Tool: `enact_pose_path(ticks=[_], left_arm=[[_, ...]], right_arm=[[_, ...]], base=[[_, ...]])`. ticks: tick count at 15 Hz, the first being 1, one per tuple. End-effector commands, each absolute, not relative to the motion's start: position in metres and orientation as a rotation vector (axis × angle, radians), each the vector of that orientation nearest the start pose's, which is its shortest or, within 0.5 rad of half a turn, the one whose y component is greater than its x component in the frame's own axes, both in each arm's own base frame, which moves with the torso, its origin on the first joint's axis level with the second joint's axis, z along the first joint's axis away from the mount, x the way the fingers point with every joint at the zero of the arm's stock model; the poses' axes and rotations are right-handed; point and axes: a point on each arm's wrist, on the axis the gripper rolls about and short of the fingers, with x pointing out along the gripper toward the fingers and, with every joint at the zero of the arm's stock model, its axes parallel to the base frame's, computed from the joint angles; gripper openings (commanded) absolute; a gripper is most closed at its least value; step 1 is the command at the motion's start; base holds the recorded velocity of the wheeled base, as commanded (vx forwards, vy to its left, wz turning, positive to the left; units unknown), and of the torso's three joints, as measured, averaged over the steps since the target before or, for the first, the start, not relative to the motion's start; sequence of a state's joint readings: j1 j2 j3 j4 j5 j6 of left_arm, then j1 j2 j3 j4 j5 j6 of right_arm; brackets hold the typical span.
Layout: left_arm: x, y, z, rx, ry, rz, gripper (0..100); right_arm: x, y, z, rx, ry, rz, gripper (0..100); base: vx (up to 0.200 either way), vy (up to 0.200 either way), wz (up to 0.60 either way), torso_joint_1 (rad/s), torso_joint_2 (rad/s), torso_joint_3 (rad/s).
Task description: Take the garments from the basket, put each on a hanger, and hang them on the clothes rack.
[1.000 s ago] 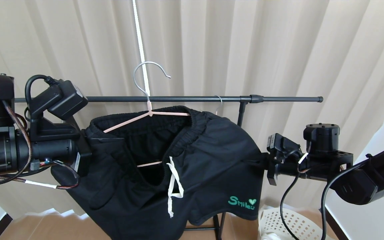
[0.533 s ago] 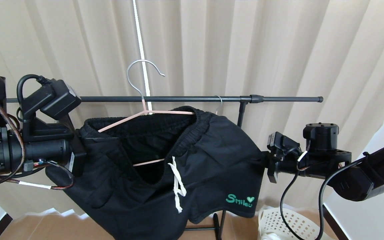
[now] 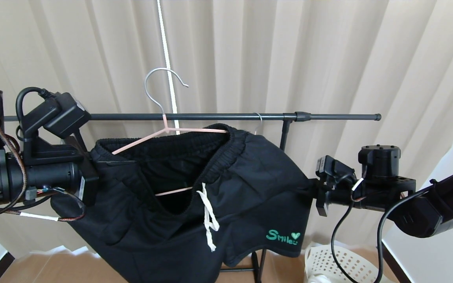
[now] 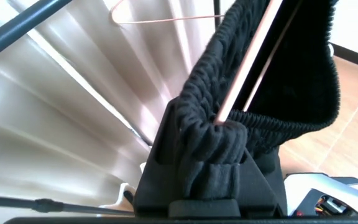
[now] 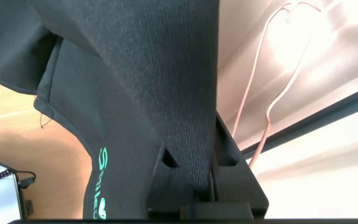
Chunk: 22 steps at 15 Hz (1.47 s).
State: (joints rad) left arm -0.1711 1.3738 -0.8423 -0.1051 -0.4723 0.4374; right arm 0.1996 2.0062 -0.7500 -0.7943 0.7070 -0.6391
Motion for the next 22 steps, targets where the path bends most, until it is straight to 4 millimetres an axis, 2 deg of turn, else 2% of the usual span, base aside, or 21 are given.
enact_pose_path(ticks=[1,2,5,7,9,15,18,22], left_arm=[[0.217,-0.045,0.229,0.348,0.286,-0.704,0],[0.218,-0.045,0.228,0.346,0.290,-0.701,0],[0.218,-0.043,0.226,0.340,0.303,-0.692,0],[0.220,-0.032,0.222,0.315,0.330,-0.642,0],[0.226,-0.022,0.216,0.256,0.380,-0.578,0],[0.260,-0.018,0.195,0.155,0.542,-0.298,0],[0.281,-0.018,0.192,0.072,0.572,-0.217,0],[0.306,-0.019,0.166,0.076,0.657,-0.151,0]], right_arm=[[0.330,0.082,0.085,-0.464,0.165,1.002,0],[0.328,0.082,0.083,-0.467,0.167,1.005,100],[0.326,0.084,0.085,-0.468,0.164,1.011,100],[0.323,0.084,0.091,-0.473,0.145,1.008,100],[0.316,0.091,0.106,-0.481,0.105,1.014,100],[0.285,0.127,0.153,-0.324,0.100,0.908,100],[0.282,0.129,0.152,-0.326,0.104,0.918,100],[0.284,0.130,0.148,-0.328,0.115,0.916,100]], base=[[0.000,0.000,0.00,0.000,0.00,0.000],[0.000,0.000,0.00,0.000,0.00,0.000],[0.000,0.000,0.00,0.000,0.00,0.000],[0.000,0.000,0.00,0.000,0.00,0.000],[0.000,0.000,0.00,0.000,0.00,0.000],[0.000,0.000,0.00,0.000,0.00,0.000],[0.000,0.000,0.00,0.000,0.00,0.000],[0.000,0.000,0.00,0.000,0.00,0.000]])
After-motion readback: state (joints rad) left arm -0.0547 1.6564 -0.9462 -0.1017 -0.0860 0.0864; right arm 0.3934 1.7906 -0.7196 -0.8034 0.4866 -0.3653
